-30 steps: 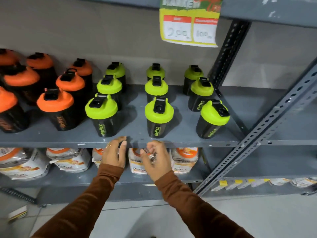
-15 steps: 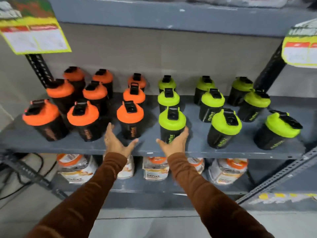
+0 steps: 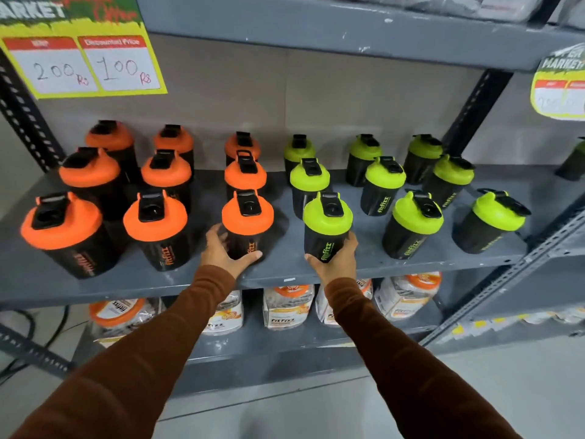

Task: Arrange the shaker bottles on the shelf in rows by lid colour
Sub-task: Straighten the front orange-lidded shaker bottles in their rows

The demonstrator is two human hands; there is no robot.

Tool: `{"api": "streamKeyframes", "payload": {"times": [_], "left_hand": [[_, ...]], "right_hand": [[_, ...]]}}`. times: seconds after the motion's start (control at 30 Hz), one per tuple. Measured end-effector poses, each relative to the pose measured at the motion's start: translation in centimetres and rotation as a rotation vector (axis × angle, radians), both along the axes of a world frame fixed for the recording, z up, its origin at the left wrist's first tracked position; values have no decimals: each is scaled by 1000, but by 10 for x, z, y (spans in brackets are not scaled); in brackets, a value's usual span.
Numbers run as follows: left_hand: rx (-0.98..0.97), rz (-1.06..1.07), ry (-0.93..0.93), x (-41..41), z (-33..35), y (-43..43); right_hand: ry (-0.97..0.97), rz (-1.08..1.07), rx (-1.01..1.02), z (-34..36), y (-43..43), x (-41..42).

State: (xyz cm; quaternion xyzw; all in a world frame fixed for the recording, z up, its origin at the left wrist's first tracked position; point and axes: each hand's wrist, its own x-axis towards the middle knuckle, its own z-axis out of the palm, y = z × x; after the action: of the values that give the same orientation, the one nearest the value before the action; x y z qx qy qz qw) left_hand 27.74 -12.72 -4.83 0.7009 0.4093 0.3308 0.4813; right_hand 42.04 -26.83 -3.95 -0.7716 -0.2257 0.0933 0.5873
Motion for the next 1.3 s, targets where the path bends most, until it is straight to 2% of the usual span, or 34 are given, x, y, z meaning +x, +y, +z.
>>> {"api": "streamKeyframes", "payload": {"times": [0.13, 0.4, 0.73, 0.87, 0.97, 1.07, 1.13, 1.17, 1.3], "left_hand": [[17, -55, -34, -10, 1, -10], [-102, -130, -71, -16, -5, -3], [-97, -136, -70, -16, -3, -5], [-90, -130, -48, -15, -4, -4], [-41, -155, -28, -18, -6, -3], [8, -107, -123, -33, -5, -11], [93, -4, -180, -50, -7, -18], [134, 60, -196, -62, -8, -19], [302, 364, -142, -109, -20, 0]], "right_hand": [[-10, -10, -20, 0, 0, -3], [-22, -19, -51, -1, 0, -1], [-6, -1, -48, -3, -1, 2], [-20, -16, 13, -9, -1, -4], [-148, -109, -4, -15, -7, -28], [-522, -172, 16, -18, -6, -68], [-710, -99, 94, -18, 3, -93], [-743, -5, 132, -14, 10, -106], [-533, 411, 59, 4, 51, -152]]}}
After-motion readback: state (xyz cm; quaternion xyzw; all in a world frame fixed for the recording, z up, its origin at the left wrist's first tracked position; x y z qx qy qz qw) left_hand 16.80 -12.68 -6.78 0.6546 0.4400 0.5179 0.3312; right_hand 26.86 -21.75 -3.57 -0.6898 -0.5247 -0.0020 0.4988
